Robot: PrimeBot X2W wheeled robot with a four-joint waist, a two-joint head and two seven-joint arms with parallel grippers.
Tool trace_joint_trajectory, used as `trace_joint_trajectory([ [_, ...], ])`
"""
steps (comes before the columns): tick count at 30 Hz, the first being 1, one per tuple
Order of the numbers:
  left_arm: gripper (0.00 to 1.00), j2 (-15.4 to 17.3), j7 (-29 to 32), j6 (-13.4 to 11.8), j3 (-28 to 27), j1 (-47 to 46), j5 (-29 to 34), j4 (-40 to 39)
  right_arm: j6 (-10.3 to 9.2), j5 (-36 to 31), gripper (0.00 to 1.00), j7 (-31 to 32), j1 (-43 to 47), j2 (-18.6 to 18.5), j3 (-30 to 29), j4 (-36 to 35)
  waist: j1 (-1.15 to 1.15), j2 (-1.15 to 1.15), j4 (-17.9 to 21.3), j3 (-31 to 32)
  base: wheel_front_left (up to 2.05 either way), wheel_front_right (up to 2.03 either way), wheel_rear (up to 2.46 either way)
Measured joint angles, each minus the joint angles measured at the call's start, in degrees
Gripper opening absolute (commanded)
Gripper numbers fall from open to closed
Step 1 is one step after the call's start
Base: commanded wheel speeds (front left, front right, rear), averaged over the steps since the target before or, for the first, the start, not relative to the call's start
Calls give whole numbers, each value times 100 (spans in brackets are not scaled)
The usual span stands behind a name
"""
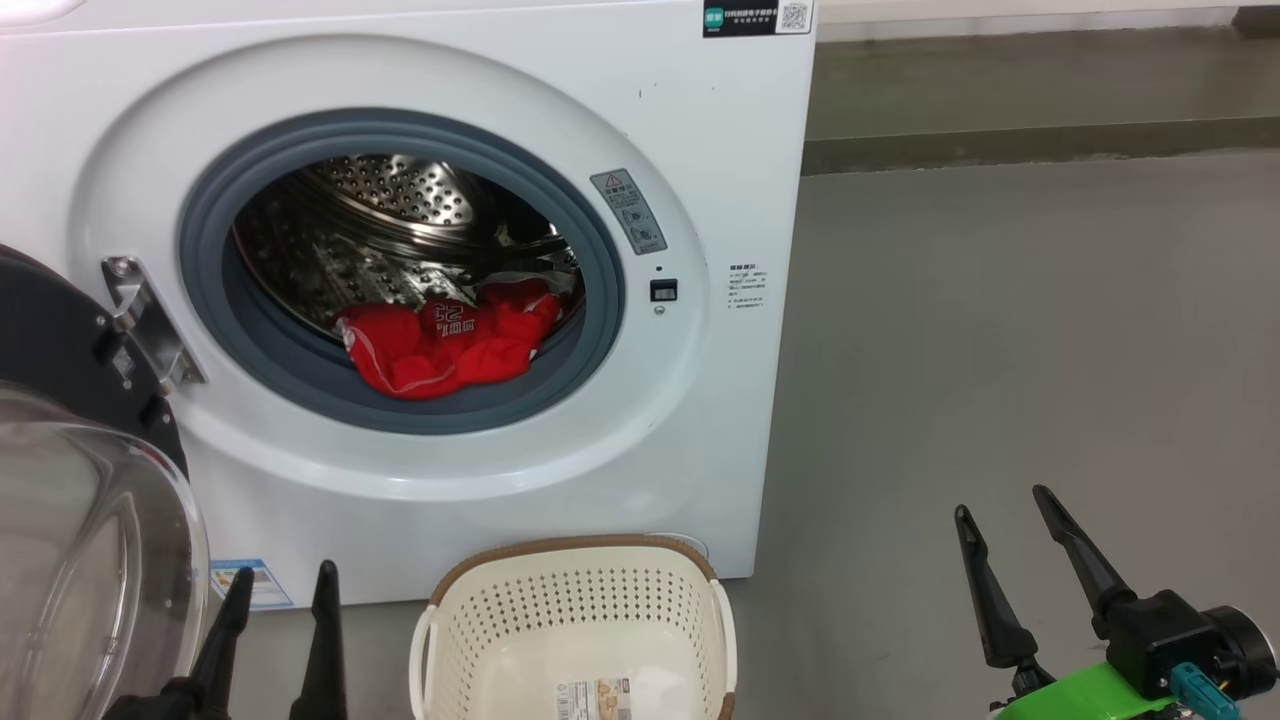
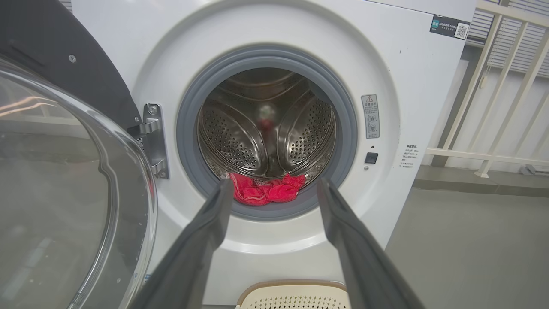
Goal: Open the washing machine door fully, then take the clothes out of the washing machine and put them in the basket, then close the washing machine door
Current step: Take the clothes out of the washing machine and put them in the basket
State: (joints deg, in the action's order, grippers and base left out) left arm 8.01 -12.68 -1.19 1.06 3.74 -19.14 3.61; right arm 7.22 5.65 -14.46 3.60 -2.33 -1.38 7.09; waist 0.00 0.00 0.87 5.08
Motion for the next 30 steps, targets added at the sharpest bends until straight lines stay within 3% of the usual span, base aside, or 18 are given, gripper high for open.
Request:
trace_joint_trajectory([
  [18, 100, 8, 159, -37, 204, -516, 0, 55, 0, 0, 100, 0, -27, 1, 68, -48, 0, 0, -288, -411, 0, 0, 0],
  [30, 100, -5, 190, -38, 301, -1401, -1, 90, 0, -18, 100, 0, -506, -2, 79, -290, 0, 0, -368, -1108, 0, 0, 0],
])
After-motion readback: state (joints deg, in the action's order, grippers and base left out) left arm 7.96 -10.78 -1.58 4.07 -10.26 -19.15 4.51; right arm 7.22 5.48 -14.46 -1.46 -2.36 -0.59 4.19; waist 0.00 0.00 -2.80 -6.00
